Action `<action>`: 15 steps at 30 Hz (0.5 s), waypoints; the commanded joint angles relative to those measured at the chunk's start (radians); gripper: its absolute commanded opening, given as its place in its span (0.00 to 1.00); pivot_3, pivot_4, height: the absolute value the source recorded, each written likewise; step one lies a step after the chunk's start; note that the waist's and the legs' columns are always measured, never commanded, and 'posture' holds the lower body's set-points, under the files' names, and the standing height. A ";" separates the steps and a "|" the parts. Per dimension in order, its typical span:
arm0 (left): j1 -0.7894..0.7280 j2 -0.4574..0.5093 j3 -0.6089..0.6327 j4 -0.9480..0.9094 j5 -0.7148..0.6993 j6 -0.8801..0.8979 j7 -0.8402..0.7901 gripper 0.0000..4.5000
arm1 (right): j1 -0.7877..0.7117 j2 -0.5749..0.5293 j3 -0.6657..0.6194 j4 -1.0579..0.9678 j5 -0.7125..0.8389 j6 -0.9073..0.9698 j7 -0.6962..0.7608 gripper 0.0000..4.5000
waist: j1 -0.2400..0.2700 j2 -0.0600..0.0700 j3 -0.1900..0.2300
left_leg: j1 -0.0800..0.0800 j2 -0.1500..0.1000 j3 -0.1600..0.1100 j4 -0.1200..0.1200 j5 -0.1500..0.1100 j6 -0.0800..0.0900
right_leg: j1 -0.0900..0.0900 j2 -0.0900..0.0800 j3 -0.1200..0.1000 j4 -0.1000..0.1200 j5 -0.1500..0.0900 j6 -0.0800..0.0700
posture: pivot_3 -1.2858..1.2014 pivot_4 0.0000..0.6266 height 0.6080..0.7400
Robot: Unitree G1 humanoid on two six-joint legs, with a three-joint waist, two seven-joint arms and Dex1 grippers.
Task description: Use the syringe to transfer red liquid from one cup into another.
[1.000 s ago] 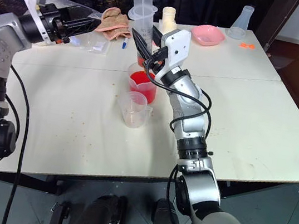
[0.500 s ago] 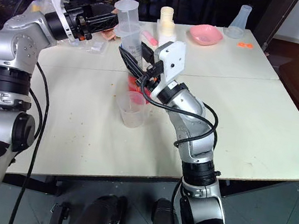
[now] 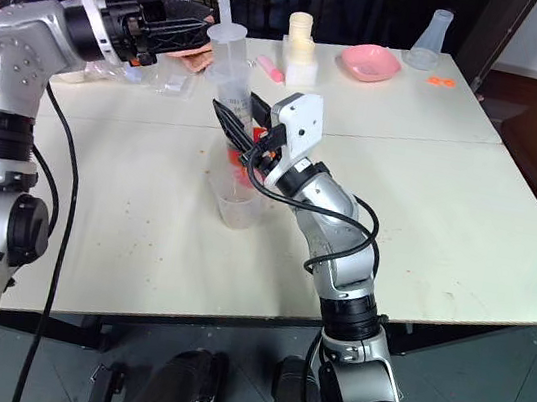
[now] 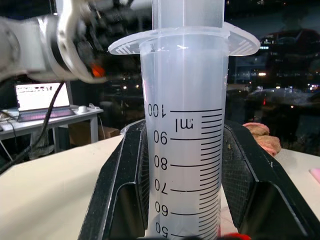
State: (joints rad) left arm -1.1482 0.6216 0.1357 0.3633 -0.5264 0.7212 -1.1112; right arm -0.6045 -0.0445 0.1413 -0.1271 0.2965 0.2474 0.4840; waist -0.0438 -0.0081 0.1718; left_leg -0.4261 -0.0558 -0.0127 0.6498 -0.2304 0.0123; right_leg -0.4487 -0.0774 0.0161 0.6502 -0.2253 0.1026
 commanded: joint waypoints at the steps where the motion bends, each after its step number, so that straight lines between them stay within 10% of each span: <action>1: -0.009 0.033 0.038 -0.050 -0.059 0.063 -0.012 0.61 | -0.005 0.008 0.009 -0.016 0.000 -0.031 0.011 0.30 | 0.000 0.000 0.000 | 0.000 0.000 0.000 0.000 0.000 0.000 | 0.000 0.000 0.000 0.000 0.000 0.000 | 0.52 0.24 1.00; 15: -0.032 0.112 0.070 -0.079 -0.158 0.204 -0.018 0.61 | 0.003 0.001 0.021 0.009 -0.003 -0.056 0.043 0.30 | 0.001 0.000 0.000 | 0.000 0.000 0.000 0.000 0.000 0.000 | 0.000 0.000 0.000 0.000 0.000 0.000 | 0.52 0.24 1.00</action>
State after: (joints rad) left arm -1.1466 0.7118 0.1762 0.3252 -0.6512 0.9061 -1.1266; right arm -0.5914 -0.0477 0.1609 -0.0954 0.2951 0.2150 0.5212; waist -0.0431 -0.0082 0.1719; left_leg -0.4260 -0.0558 -0.0128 0.6500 -0.2304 0.0122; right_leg -0.4487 -0.0775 0.0161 0.6502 -0.2253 0.1025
